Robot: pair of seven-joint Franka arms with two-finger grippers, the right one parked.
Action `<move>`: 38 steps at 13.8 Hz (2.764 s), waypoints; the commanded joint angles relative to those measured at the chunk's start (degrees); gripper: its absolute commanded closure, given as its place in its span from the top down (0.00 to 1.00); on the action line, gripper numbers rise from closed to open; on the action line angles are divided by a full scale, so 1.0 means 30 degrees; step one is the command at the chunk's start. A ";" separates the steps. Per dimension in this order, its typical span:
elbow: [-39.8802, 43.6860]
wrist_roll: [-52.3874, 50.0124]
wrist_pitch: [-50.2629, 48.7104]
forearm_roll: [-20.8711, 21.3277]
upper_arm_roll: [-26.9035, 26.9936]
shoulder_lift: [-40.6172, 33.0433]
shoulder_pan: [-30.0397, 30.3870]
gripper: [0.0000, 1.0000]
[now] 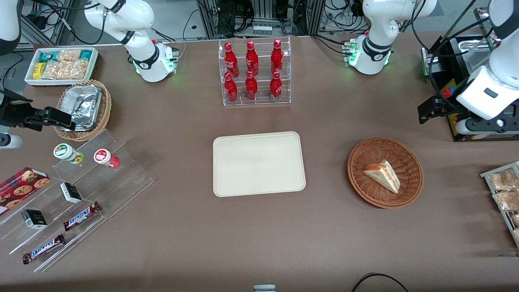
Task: Place sandwich from basket to tray
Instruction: 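Lower the open left gripper over the wrapped sandwich in the wicker basket, then close the left gripper on the sandwich and lift it from the basket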
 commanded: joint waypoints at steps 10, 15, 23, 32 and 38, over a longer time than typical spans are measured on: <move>-0.7436 -0.1912 0.8079 -0.0080 0.0680 0.0042 -0.0204 1.00; -1.0141 -0.8822 1.3097 -0.0226 0.0651 0.1297 -0.0292 1.00; -1.1666 -1.1383 1.6882 -0.0197 0.0621 0.3613 -0.0438 1.00; -1.3220 -1.1853 1.9697 -0.0167 0.0592 0.4759 -0.0468 0.37; -1.1643 -1.1970 1.8182 -0.0138 0.0533 0.4408 -0.0555 0.00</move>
